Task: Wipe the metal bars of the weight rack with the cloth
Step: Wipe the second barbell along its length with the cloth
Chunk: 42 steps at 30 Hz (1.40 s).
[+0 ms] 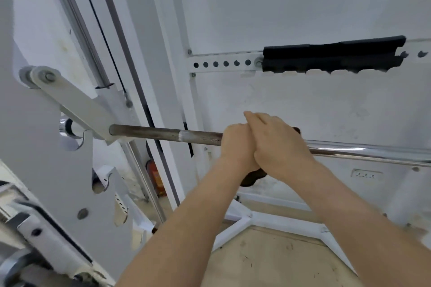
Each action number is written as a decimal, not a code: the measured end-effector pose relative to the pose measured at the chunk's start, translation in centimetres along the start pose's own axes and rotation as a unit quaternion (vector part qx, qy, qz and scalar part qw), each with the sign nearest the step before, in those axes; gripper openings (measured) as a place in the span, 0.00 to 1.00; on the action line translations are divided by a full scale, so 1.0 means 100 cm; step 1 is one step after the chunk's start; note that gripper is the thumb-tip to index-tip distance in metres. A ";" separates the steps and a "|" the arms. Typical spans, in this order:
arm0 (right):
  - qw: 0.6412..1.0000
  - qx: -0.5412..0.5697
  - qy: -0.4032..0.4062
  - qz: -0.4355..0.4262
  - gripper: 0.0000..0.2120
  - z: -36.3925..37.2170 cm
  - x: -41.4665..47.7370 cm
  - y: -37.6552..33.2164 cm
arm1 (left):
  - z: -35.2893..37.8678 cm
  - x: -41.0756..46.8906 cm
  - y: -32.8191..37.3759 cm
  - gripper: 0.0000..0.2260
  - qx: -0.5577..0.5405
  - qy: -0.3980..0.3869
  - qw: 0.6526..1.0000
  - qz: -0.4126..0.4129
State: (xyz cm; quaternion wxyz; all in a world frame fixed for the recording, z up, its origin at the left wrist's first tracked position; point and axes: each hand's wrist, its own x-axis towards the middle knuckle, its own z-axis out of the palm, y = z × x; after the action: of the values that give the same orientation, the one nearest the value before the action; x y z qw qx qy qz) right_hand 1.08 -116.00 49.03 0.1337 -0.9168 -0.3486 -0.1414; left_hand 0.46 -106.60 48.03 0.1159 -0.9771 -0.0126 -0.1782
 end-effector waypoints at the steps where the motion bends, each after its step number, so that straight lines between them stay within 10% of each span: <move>1: 0.999 0.040 -0.021 0.017 0.34 -0.001 0.004 -0.001 | 0.001 -0.001 -0.006 0.05 -0.017 -0.005 1.000 0.013; 10: 0.997 -0.072 -0.042 -0.006 0.18 0.032 0.045 -0.051 | 0.033 -0.050 -0.114 0.21 -0.168 0.067 0.983 0.032; 15: 0.988 -0.144 -0.055 0.008 0.15 0.046 0.085 -0.090 | 0.057 -0.089 -0.184 0.29 -0.210 0.205 0.947 -0.130; 20: 0.992 -0.127 0.003 -0.020 0.15 0.062 0.089 -0.110 | 0.071 -0.085 -0.224 0.25 -0.191 0.193 0.934 -0.232; 26: 0.965 -0.166 -0.174 0.100 0.21 0.018 0.065 -0.065 | 0.073 -0.083 -0.246 0.19 -0.184 0.205 0.925 -0.263; 31: 0.986 -0.151 -0.078 -0.004 0.12 0.065 0.118 -0.152 | 0.061 -0.096 -0.266 0.24 -0.237 0.163 0.928 -0.236; 42: 0.987 -0.041 -0.138 -0.065 0.09 0.098 0.199 -0.260 | 0.053 -0.116 -0.272 0.29 -0.284 0.163 0.917 -0.229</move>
State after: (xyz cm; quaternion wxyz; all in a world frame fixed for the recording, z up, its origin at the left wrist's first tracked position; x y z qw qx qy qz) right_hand -0.62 -81.88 50.83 0.0370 -0.9075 -0.4169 -0.0361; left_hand -10.41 -78.69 45.22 -0.2096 -0.8967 -0.1663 -0.3526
